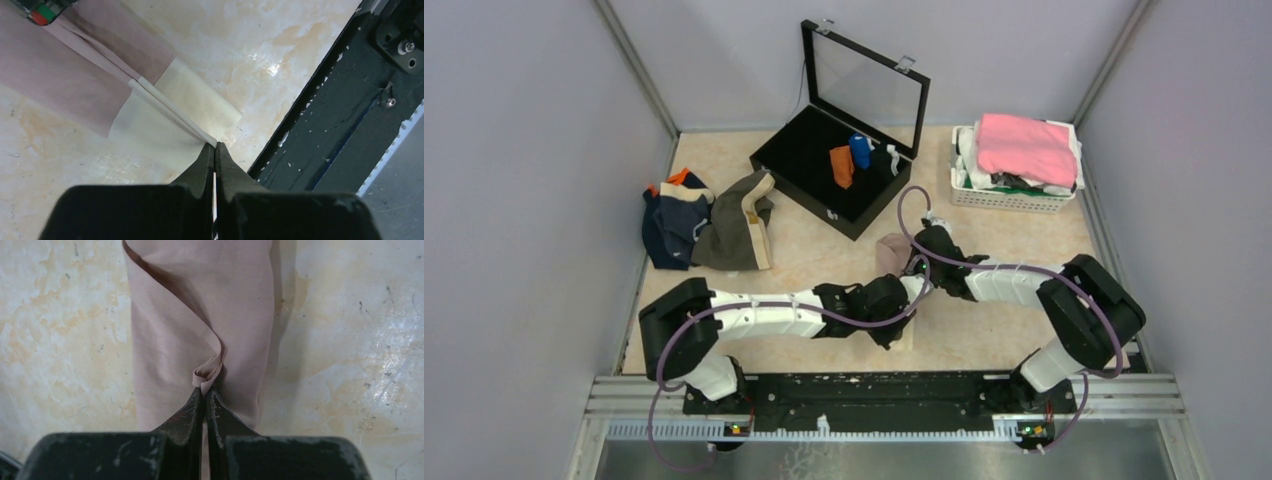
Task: Roll the underwear
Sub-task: Fold the underwear at the center of the board.
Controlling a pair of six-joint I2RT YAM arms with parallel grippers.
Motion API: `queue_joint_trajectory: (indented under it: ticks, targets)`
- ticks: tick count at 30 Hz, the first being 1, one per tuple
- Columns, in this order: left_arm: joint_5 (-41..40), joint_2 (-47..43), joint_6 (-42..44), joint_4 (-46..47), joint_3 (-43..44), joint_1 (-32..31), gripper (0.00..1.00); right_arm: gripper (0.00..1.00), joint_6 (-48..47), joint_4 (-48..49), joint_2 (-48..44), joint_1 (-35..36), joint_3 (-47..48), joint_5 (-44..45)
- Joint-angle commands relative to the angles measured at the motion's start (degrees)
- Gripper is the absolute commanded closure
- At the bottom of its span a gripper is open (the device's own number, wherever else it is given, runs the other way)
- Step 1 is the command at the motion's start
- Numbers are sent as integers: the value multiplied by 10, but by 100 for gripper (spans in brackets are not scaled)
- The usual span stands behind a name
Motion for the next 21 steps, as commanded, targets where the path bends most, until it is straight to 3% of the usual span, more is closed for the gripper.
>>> queue_joint_trajectory:
  ticks: [1,21]
  targets:
    - [31,10,-49,73,-15,-8,100,100,0,10,22,-12,-18,6]
    - [10,64,-99,191,-37,-8,100,100,-1,20,28,-16,-32,-10]
